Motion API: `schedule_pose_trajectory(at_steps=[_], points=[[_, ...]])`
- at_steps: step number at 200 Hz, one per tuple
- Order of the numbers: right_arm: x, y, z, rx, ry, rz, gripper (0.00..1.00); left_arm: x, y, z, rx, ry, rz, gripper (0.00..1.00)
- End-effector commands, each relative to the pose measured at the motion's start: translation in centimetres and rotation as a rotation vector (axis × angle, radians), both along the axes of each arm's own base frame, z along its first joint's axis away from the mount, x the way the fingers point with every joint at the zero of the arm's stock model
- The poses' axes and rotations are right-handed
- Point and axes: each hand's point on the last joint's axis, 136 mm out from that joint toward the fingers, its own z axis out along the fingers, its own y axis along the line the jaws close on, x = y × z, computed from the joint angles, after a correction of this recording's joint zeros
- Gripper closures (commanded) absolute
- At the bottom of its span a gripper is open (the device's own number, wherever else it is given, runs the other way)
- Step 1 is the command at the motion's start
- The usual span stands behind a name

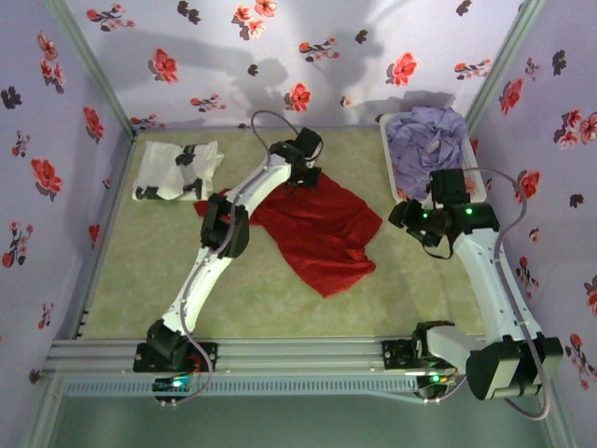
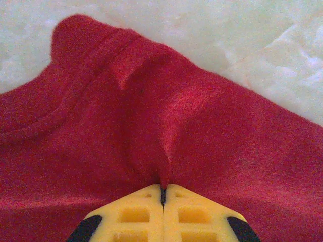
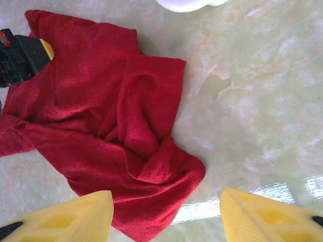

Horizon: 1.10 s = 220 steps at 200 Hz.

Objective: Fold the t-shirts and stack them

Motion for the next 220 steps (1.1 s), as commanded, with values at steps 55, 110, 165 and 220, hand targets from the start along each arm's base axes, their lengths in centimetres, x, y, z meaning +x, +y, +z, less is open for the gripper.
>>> schedule_pose_trajectory(at_steps=[55,110,165,220], points=[[0.7,1.4,0.6,0.067,-0.061,-0.016,0.41,-2.8,9.8,20.7,-0.118,-0.281,0.151,1.0],[1.4,3.6,-1.2,0.045,-0.036,0.036,0.42,-16.2,30.5,21.5,-0.296,-0.186,0.603,1.0],[3.1,6.8,-3.4,0.062,-0.014,0.1,0.41,-25.8,33.7,11.5,-0.301,0.034,0.768,1.0],[8.9,18.8,-4.0,0.075,-0.056,0.39,0.43,-27.6,33.0,9.1,-0.358,0.065,0.804,1.0]])
